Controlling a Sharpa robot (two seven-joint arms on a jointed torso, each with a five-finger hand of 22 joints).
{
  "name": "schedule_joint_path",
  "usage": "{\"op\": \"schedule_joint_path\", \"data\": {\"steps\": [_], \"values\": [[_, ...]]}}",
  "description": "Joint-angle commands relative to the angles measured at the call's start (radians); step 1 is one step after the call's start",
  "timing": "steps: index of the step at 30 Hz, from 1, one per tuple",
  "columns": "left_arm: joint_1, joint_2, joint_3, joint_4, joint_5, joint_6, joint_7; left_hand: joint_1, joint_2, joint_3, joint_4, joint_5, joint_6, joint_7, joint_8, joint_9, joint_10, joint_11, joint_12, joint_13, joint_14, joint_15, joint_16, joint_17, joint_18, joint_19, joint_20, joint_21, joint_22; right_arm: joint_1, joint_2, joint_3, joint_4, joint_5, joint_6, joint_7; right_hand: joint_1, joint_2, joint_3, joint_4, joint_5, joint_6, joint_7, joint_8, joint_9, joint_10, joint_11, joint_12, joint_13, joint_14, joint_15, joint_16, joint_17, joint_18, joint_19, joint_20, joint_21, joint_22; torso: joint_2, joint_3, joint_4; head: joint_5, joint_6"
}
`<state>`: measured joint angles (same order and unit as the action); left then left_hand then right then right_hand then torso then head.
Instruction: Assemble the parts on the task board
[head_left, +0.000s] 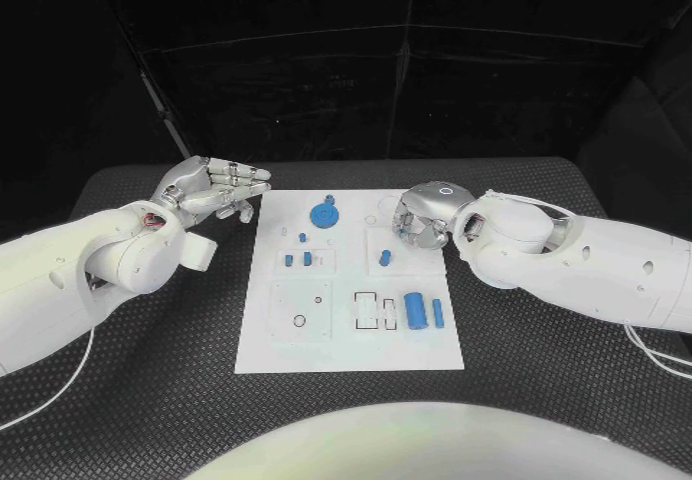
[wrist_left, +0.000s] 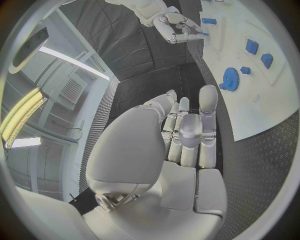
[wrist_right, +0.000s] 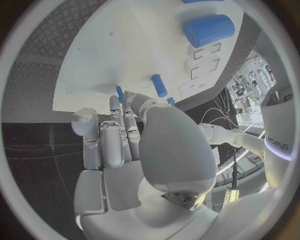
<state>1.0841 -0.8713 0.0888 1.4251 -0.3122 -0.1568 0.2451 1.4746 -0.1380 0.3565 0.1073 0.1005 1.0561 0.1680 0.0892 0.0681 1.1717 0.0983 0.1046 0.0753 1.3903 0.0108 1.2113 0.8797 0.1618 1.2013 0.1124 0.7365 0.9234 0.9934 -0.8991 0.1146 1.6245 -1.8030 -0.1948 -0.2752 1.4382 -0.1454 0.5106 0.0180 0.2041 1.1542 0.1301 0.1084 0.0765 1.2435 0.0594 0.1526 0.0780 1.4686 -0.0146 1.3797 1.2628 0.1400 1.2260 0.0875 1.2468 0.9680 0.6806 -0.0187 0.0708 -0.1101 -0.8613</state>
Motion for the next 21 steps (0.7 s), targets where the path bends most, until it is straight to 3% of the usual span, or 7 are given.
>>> {"op": "schedule_joint_path", "data": {"steps": [1, 8, 13, 18, 21], "values": [[0.001, -0.002, 0.001, 0.003, 0.005, -0.001, 0.005, 0.012, 0.002, -0.001, -0.008, 0.002, -0.005, 0.004, -0.007, -0.002, -0.008, 0.001, 0.003, -0.001, -0.003, 0.001, -0.004, -0.001, 0.012, -0.008, 0.001, -0.006, -0.002, 0.002, -0.015, 0.001, 0.026, 0.013, -0.029, 0.004, 0.006, 0.001, -0.001, -0.006, 0.005, 0.002, 0.006, -0.005, -0.001, 0.003, 0.003, -0.004, 0.0, 0.05, -0.003, 0.007, 0.002, -0.019, 0.009, 0.0, 0.005, 0.003, 0.0, -0.001, 0.001, 0.003, -0.001], [0.001, -0.004, 0.001, 0.005, 0.005, -0.001, 0.006, 0.012, 0.002, -0.001, -0.008, 0.002, -0.005, 0.004, -0.007, -0.002, -0.008, 0.001, 0.003, -0.001, -0.003, 0.001, -0.004, -0.001, 0.012, -0.008, 0.001, -0.006, -0.002, 0.003, -0.045, 0.004, 0.109, 0.025, -0.087, 0.018, 0.008, 0.002, 0.001, -0.009, 0.009, 0.001, 0.006, -0.006, -0.001, 0.002, 0.004, -0.005, 0.0, 0.05, -0.003, 0.008, 0.004, -0.019, 0.011, 0.001, 0.008, 0.007, -0.001, -0.0032, 0.0, 0.006, 0.003], [0.001, -0.003, 0.001, 0.006, 0.005, 0.0, 0.007, 0.012, 0.002, -0.001, -0.008, 0.002, -0.005, 0.004, -0.007, -0.002, -0.008, 0.001, 0.003, -0.001, -0.003, 0.001, -0.004, -0.001, 0.012, -0.008, 0.001, -0.006, -0.002, 0.003, -0.048, 0.009, 0.166, 0.032, -0.117, 0.03, 0.009, 0.003, 0.002, -0.011, 0.011, 0.001, 0.007, -0.007, -0.002, 0.001, 0.005, -0.006, 0.0, 0.051, -0.002, 0.011, 0.008, -0.02, 0.014, 0.001, 0.011, 0.012, 0.0, -0.002, 0.0028, 0.01, 0.004], [0.001, -0.003, 0.001, 0.007, 0.005, -0.001, 0.008, 0.012, 0.002, -0.001, -0.008, 0.002, -0.005, 0.004, -0.007, -0.002, -0.008, 0.001, 0.003, -0.001, -0.003, 0.001, -0.004, -0.001, 0.012, -0.008, 0.001, -0.006, -0.002, 0.003, -0.039, 0.011, 0.194, 0.042, -0.132, 0.043, 0.009, 0.003, 0.003, -0.012, 0.012, 0.001, 0.007, -0.007, -0.002, 0.001, 0.005, -0.006, 0.0, 0.051, -0.002, 0.011, 0.009, -0.021, 0.015, 0.001, 0.012, 0.014, 0.0, -0.0032, 0.0036, 0.017, 0.005], [0.001, -0.003, 0.001, 0.007, 0.005, -0.001, 0.009, 0.012, 0.002, -0.001, -0.008, 0.002, -0.005, 0.004, -0.007, -0.002, -0.008, 0.001, 0.003, -0.001, -0.003, 0.001, -0.004, -0.001, 0.012, -0.008, 0.001, -0.006, -0.002, 0.003, -0.03, 0.011, 0.203, 0.05, -0.142, 0.052, 0.01, 0.003, 0.003, -0.012, 0.012, 0.001, 0.008, -0.007, -0.002, 0.001, 0.005, -0.006, 0.0, 0.051, -0.002, 0.013, 0.011, -0.021, 0.016, 0.001, 0.013, 0.016, 0.001, -0.0019, 0.002, 0.027, 0.004]]}}
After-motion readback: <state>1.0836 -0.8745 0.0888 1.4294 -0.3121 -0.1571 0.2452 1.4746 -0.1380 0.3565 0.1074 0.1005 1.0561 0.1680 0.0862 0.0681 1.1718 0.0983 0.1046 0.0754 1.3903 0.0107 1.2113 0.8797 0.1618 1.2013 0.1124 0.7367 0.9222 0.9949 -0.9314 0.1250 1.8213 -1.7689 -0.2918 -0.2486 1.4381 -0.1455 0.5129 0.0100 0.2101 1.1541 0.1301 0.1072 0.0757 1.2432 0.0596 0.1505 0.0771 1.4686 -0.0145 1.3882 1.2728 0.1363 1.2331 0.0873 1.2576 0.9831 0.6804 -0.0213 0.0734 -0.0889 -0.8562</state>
